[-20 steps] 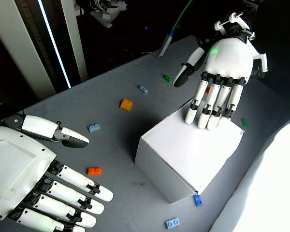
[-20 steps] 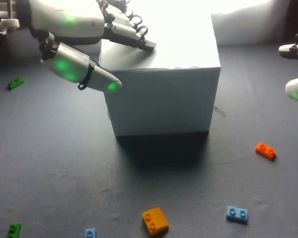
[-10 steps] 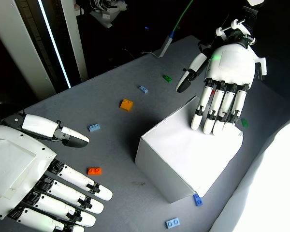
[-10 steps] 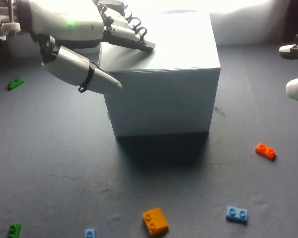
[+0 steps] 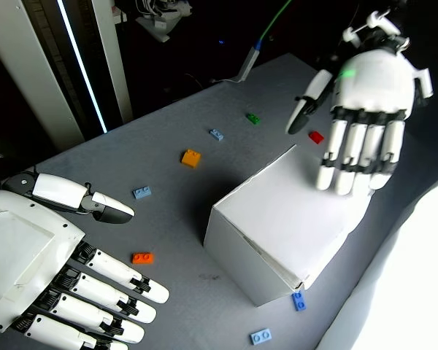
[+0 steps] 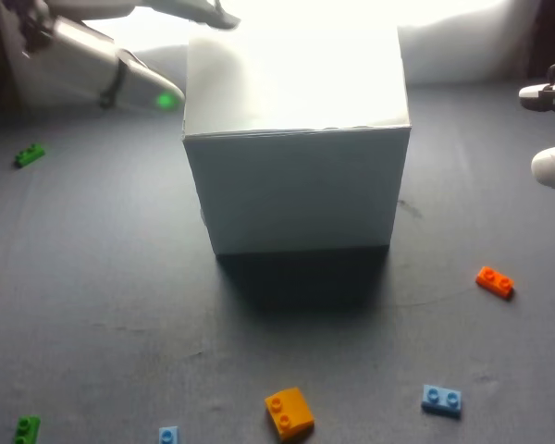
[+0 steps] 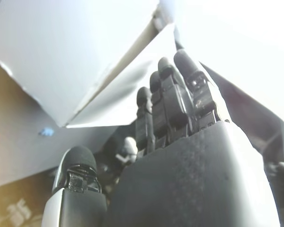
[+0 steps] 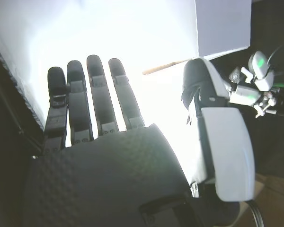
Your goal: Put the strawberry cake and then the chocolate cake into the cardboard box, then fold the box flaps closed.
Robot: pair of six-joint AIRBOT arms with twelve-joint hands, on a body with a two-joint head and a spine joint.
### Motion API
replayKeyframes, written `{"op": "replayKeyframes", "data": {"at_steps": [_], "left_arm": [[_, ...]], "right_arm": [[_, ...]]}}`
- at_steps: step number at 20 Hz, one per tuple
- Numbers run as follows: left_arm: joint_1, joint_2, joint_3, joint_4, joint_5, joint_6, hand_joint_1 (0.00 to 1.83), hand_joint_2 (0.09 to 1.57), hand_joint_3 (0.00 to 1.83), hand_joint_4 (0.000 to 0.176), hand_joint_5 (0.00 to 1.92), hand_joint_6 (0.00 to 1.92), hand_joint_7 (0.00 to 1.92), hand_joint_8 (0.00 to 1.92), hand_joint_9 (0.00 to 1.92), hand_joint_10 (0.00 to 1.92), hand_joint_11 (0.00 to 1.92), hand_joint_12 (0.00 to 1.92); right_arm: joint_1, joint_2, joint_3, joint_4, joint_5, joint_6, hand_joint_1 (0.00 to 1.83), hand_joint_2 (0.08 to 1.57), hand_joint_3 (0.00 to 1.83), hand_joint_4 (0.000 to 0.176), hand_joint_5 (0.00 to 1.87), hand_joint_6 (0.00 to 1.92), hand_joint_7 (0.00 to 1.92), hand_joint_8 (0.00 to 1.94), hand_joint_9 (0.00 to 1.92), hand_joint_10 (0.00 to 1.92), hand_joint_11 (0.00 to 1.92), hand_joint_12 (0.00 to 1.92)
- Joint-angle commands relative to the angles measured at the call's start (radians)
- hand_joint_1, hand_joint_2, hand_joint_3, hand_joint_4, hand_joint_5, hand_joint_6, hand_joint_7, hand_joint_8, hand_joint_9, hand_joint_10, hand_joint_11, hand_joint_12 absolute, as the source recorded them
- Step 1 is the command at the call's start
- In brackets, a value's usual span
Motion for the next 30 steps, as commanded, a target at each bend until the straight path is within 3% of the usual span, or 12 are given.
{"op": "replayKeyframes", "data": {"at_steps": [1, 6, 8, 10, 12, 13, 16, 18, 26, 27, 28, 30], "left_arm": [[-0.018, 0.015, 0.005, -0.032, -0.010, -0.012, 0.00, 1.21, 0.00, 0.019, 0.28, 0.00, 0.33, 0.00, 0.38, 0.00, 0.00, 1.08], [-0.027, 0.051, 0.051, 0.088, -0.080, -0.091, 0.00, 1.25, 0.01, 0.000, 0.59, 0.06, 0.73, 0.07, 0.67, 0.11, 0.02, 1.46], [-0.027, 0.063, 0.063, 0.124, -0.103, -0.092, 0.07, 1.31, 0.00, 0.000, 0.77, 0.04, 0.88, 0.13, 0.60, 0.84, 0.16, 1.66], [-0.027, 0.077, 0.071, 0.142, -0.138, -0.095, 0.17, 1.36, 0.01, 0.000, 0.83, 0.40, 0.79, 0.83, 0.56, 1.39, 0.24, 1.86], [-0.021, 0.090, 0.070, 0.150, -0.179, -0.111, 0.21, 1.38, 0.01, 0.000, 0.79, 0.64, 0.79, 1.00, 0.59, 1.47, 0.25, 1.91], [-0.020, 0.103, 0.060, 0.150, -0.212, -0.118, 0.31, 1.42, 0.01, 0.000, 0.83, 0.82, 0.90, 1.22, 0.69, 1.71, 0.41, 1.92], [-0.011, 0.153, -0.011, 0.125, -0.268, -0.119, 0.36, 1.45, 0.01, 0.000, 0.80, 1.37, 0.99, 1.41, 0.88, 1.80, 0.66, 1.92], [-0.001, 0.202, -0.089, 0.101, -0.307, -0.119, 0.70, 1.38, 0.04, 0.153, 0.54, 1.72, 1.00, 1.51, 0.94, 1.83, 0.76, 1.92], [-0.004, 0.271, -0.178, 0.114, -0.328, -0.155, 0.76, 1.10, 0.62, 0.131, 0.58, 1.80, 1.04, 1.53, 0.99, 1.83, 0.90, 1.92], [-0.014, 0.270, -0.170, 0.122, -0.323, -0.155, 0.48, 1.25, 0.41, 0.000, 0.77, 1.62, 1.03, 1.49, 0.98, 1.81, 0.87, 1.92], [-0.027, 0.266, -0.157, 0.125, -0.323, -0.157, 0.38, 1.36, 0.25, 0.000, 0.82, 1.55, 1.03, 1.49, 0.98, 1.81, 0.86, 1.92], [-0.044, 0.254, -0.128, 0.125, -0.322, -0.164, 0.74, 1.23, 0.31, 0.135, 0.58, 1.70, 1.02, 1.47, 0.96, 1.80, 0.81, 1.92]], "right_arm": [[0.012, 0.012, 0.003, -0.004, 0.109, -0.002, 0.00, 1.24, 0.00, 0.000, 0.24, 0.01, 0.31, 0.01, 0.29, 0.01, 0.00, 0.75], [0.013, 0.012, 0.000, -0.005, 0.106, -0.005, 0.00, 1.21, 0.00, 0.000, 0.58, 0.03, 0.65, 0.02, 0.59, 0.05, 0.00, 1.16], [0.013, 0.012, -0.001, -0.006, 0.106, -0.005, 0.00, 1.22, 0.00, 0.000, 0.75, 0.06, 0.83, 0.05, 0.76, 0.10, 0.08, 1.28], [0.013, 0.012, -0.001, -0.008, 0.106, -0.005, 0.00, 1.26, 0.00, 0.000, 1.01, 0.06, 1.03, 0.06, 0.81, 0.46, 0.24, 1.51], [0.013, 0.012, -0.001, -0.008, 0.106, -0.005, 0.00, 1.27, 0.00, 0.000, 1.06, 0.07, 1.07, 0.08, 0.69, 0.80, 0.25, 1.63], [0.013, 0.012, -0.001, -0.009, 0.106, -0.005, 0.01, 1.32, 0.00, 0.000, 1.06, 0.41, 1.12, 0.34, 0.68, 1.19, 0.30, 1.77], [0.013, 0.012, -0.002, -0.009, 0.106, -0.005, 0.02, 1.41, 0.01, 0.000, 0.92, 1.12, 1.08, 1.02, 0.87, 1.43, 0.43, 1.78], [0.013, 0.012, -0.002, -0.009, 0.106, -0.005, 0.09, 1.46, 0.01, 0.000, 0.92, 1.43, 1.07, 1.43, 0.95, 1.73, 0.61, 1.92], [0.013, 0.012, -0.003, -0.011, 0.105, -0.005, 0.18, 1.52, 0.00, 0.000, 0.97, 1.82, 1.12, 1.90, 1.13, 1.92, 1.05, 1.92], [0.013, 0.012, -0.003, -0.013, 0.105, -0.005, 0.17, 1.52, 0.00, 0.000, 0.97, 1.82, 1.11, 1.88, 1.12, 1.92, 1.02, 1.92], [0.013, 0.012, -0.004, -0.016, 0.105, -0.005, 0.15, 1.52, 0.00, 0.000, 0.96, 1.80, 1.10, 1.84, 1.10, 1.92, 1.01, 1.92], [0.013, 0.012, -0.005, -0.026, 0.105, -0.005, 0.15, 1.51, 0.00, 0.000, 0.94, 1.80, 1.09, 1.82, 1.08, 1.92, 1.02, 1.92]]}}
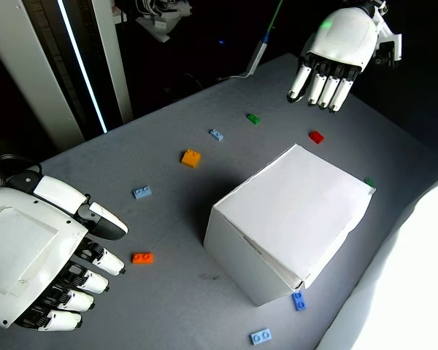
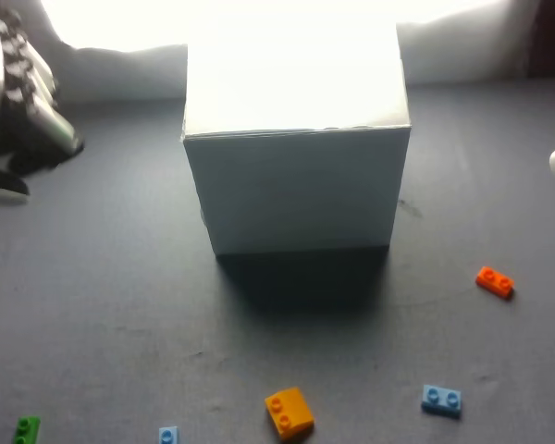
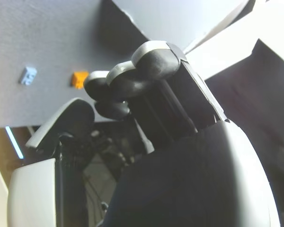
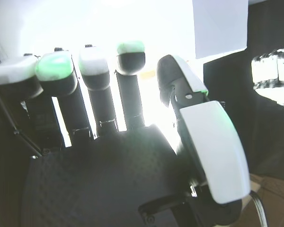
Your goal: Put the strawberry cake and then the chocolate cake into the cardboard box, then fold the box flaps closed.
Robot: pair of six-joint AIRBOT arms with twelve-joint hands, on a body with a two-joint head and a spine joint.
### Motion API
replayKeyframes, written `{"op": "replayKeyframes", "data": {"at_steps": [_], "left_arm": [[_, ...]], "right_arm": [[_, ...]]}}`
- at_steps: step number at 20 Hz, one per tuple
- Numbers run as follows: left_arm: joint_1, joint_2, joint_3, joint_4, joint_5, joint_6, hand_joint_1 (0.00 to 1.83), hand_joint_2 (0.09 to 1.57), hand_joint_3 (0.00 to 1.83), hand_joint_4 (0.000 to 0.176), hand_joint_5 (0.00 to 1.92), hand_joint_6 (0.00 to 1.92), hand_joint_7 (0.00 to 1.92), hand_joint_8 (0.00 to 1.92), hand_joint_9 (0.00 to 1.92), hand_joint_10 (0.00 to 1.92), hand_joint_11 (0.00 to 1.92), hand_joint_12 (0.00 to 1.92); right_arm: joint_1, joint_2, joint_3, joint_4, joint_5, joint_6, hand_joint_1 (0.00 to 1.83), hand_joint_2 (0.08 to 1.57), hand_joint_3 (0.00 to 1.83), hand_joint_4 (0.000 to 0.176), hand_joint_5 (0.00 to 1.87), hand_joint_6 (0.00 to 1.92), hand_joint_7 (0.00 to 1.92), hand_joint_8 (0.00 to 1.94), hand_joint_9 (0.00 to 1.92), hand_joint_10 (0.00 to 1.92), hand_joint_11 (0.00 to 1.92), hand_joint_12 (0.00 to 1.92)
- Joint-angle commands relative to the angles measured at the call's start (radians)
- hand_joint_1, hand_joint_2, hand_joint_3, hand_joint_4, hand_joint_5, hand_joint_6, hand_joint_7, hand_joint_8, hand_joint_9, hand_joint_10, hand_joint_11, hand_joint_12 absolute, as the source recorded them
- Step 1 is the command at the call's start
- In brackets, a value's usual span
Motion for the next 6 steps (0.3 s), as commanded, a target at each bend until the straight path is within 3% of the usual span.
{"op": "replayKeyframes", "data": {"at_steps": [1, 3, 5, 6], "left_arm": [[-0.016, -0.003, 0.015, -0.075, 0.014, -0.005, 0.77, 1.21, 0.34, 0.143, 0.59, 1.68, 1.02, 1.45, 0.97, 1.78, 0.81, 1.92], [-0.021, -0.011, 0.036, -0.075, 0.014, -0.013, 0.77, 1.20, 0.33, 0.160, 0.59, 1.67, 1.03, 1.43, 0.99, 1.77, 0.82, 1.92], [-0.021, -0.012, 0.042, -0.075, 0.013, -0.019, 0.79, 1.20, 0.35, 0.123, 0.59, 1.68, 1.04, 1.42, 1.00, 1.78, 0.84, 1.92], [-0.021, -0.012, 0.042, -0.075, 0.011, -0.019, 0.78, 1.18, 0.42, 0.121, 0.58, 1.71, 1.04, 1.44, 1.00, 1.78, 0.87, 1.92]], "right_arm": [[0.013, 0.012, -0.003, -0.006, 0.106, 0.003, 0.08, 1.53, 0.00, 0.000, 0.94, 1.80, 1.09, 1.81, 1.08, 1.92, 1.03, 1.92], [0.013, 0.011, -0.003, -0.006, 0.106, 0.003, 0.01, 1.53, 0.00, 0.000, 0.93, 1.74, 1.10, 1.77, 1.08, 1.92, 1.04, 1.92], [0.013, 0.011, -0.002, -0.018, 0.105, 0.008, 0.12, 1.50, 0.00, 0.000, 0.92, 1.72, 1.07, 1.76, 1.05, 1.92, 0.94, 1.92], [0.013, 0.012, -0.002, -0.091, 0.104, 0.050, 0.14, 1.49, 0.00, 0.000, 0.93, 1.72, 1.07, 1.79, 1.05, 1.92, 0.94, 1.92]]}}
